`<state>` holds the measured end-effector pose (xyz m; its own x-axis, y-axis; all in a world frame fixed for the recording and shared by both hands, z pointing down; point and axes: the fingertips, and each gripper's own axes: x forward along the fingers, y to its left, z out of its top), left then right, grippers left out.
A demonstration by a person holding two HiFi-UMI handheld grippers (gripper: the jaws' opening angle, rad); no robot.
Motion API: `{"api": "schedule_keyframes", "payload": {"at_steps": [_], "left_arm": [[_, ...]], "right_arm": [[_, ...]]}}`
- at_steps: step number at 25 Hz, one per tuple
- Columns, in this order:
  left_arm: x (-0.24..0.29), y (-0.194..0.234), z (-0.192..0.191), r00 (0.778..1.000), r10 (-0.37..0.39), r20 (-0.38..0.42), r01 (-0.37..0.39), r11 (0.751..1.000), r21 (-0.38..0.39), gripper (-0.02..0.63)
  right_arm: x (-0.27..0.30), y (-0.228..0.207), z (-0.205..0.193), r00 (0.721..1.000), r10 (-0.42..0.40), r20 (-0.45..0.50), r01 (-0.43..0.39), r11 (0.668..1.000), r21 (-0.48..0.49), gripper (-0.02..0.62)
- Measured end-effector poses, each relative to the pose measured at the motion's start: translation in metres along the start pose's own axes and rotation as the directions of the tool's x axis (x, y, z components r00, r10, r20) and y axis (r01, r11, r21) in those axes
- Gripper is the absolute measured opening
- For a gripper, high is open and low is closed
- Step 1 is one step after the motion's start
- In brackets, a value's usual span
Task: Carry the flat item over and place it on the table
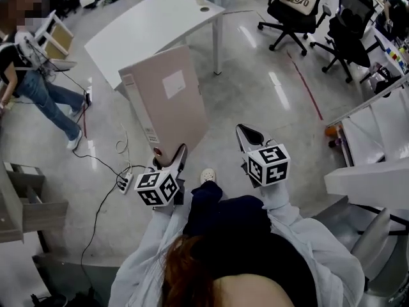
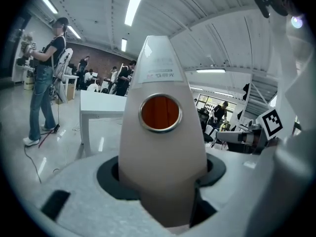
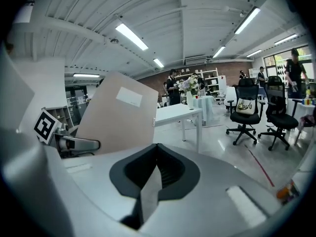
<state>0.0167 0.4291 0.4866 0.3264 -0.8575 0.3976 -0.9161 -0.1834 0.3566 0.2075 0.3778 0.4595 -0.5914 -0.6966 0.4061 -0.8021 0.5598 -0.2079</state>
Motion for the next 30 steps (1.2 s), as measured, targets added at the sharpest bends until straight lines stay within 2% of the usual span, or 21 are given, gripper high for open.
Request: {"api": "schedule_keyframes", "payload": {"at_steps": [3, 8, 12, 21, 26, 30], "left_arm": [[0.025, 0.026, 0.024, 1.000, -0.018, 0.006, 0.018, 1.000, 0.026, 0.275], [0.059, 0.056, 0.066, 0.999, -0.050, 0.005, 0.049, 0.998, 0.027, 0.275], [0.064, 0.074, 0.063, 0.999, -0.045, -0.025, 0.046, 0.999, 0.027, 0.275], [0.079, 0.110, 0.043, 0.996, 0.000, -0.084, -0.005, 0.998, -0.056, 0.275], [0.112, 0.134, 0.061, 0.997, 0.031, -0.073, -0.036, 0.997, -0.069, 0.275], [0.153, 0.157, 0.102, 0.998, 0.056, -0.040, -0.058, 0.996, -0.063, 0.275]], "right_arm": [[0.032, -0.002, 0.012, 1.000, -0.017, 0.015, 0.017, 1.000, 0.004, 0.012], [0.076, -0.008, 0.046, 0.998, -0.053, 0.023, 0.052, 0.998, 0.016, 0.012], [0.098, 0.003, 0.043, 0.999, -0.042, -0.010, 0.042, 0.999, 0.013, 0.012], [0.144, 0.006, 0.033, 0.997, 0.010, -0.080, -0.006, 0.999, 0.047, 0.012], [0.188, -0.009, 0.045, 0.994, 0.035, -0.102, -0.031, 0.999, 0.038, 0.012], [0.235, -0.033, 0.083, 0.996, 0.051, -0.077, -0.049, 0.998, 0.032, 0.012]]}}
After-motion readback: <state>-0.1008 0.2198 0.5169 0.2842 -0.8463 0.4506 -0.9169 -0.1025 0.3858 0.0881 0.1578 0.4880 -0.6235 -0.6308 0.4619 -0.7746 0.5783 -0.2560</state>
